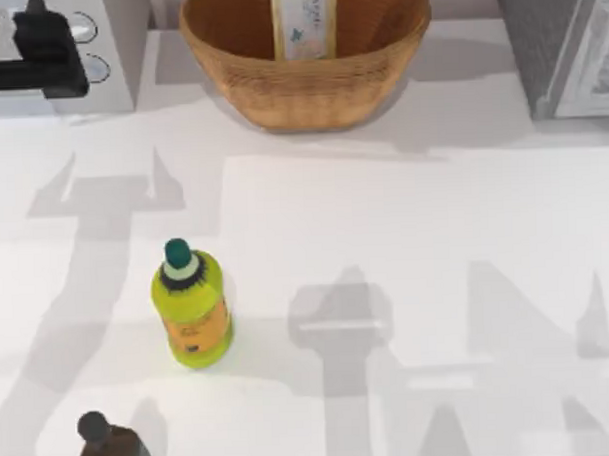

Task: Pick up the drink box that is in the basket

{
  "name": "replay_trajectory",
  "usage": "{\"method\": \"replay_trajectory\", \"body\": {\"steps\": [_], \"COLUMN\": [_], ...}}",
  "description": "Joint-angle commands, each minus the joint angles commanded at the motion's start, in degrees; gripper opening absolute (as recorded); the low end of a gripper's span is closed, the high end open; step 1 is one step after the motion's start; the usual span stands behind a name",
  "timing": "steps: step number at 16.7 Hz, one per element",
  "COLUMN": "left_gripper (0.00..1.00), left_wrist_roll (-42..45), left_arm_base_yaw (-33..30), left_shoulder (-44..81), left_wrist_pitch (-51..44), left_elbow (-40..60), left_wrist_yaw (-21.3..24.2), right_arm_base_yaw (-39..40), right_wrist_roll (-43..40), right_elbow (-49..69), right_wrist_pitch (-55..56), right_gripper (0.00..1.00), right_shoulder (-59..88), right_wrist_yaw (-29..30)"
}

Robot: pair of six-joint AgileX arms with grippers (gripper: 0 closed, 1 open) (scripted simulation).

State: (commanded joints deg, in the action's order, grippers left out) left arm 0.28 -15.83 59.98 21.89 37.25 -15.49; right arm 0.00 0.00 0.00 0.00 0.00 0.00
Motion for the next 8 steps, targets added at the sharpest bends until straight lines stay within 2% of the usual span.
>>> {"method": "replay_trajectory", "body": {"steps": [8], "left_gripper": [1.0], "left_wrist_roll": [-0.39], "left_arm_base_yaw": [-12.09], "left_shoulder": [47.39], "left_wrist_pitch": [18.57], "left_elbow": [29.99], "left_wrist_yaw": [-11.16], "right_arm_base_yaw": [0.0], "right_wrist_roll": [0.0], "right_elbow": [0.0], "right_wrist_pitch": [0.0], "right_gripper": [1.0], "right_shoulder": [0.0], "right_wrist_yaw": [0.0]}}
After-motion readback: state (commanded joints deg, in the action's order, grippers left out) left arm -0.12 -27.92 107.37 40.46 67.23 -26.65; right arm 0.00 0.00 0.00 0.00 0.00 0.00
